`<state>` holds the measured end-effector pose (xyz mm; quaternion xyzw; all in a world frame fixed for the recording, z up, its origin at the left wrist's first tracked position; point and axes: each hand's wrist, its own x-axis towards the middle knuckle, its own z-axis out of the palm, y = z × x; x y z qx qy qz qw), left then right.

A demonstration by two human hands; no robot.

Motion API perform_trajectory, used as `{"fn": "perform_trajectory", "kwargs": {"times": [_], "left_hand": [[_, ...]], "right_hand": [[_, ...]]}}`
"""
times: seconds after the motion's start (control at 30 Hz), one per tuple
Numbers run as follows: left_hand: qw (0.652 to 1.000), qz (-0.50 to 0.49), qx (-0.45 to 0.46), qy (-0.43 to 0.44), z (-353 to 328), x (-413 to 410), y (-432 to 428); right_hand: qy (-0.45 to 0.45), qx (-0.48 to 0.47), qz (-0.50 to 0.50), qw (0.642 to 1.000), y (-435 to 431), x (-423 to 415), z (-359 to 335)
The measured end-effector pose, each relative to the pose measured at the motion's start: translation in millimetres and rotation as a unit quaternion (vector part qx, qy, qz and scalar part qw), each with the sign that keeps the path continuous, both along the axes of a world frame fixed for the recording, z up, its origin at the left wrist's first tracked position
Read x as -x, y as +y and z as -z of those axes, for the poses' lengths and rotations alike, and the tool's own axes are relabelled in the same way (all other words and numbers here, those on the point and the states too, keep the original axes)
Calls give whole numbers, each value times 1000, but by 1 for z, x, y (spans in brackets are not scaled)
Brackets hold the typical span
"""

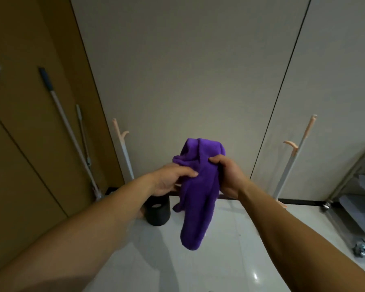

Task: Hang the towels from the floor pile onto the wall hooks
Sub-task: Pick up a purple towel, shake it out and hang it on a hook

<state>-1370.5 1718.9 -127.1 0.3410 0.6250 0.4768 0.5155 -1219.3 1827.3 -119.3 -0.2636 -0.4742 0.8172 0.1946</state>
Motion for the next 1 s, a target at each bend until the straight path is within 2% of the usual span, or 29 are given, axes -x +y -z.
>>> {"fn": "perform_trajectory", "kwargs": {"times": [0.1,0.17,0.27,0.33,0.5,0.57,0.63,0.73,0.83,0.93,1.0], "left_hand": [[998,-46,-31,-41,-24,-1,-11],[996,-53,-25,-61,-36,3,-24],[997,-65,20,-36,-42,5,-37],[995,-101,25,-6,-38,5,-44],[958,-258,-83,98,-50,18,-62],[941,-275,-105,166,-62,21,-68],[933,-266,-125,207,-73,22,-72],[917,-290,-177,207,-84,25,-73],[896,-326,-216,211,-88,25,-73],[872,-400,-177,219,-79,32,-81],[876,-441,-106,162,-62,35,-89]], "right_hand": [[-85,-80,-11,993,2,4,-3],[-108,-115,-47,986,0,5,-7],[-130,-193,-110,966,-7,11,-9],[-111,-227,-104,962,-12,16,-11],[-38,-174,-6,984,-16,25,-12],[-29,-153,12,988,-21,28,-8],[-7,-92,-16,996,-30,31,-4],[13,5,-133,991,-42,32,-4],[36,-9,-228,973,-50,28,-16],[105,32,-186,976,-50,30,-25],[159,83,-156,971,-47,33,-28]]}}
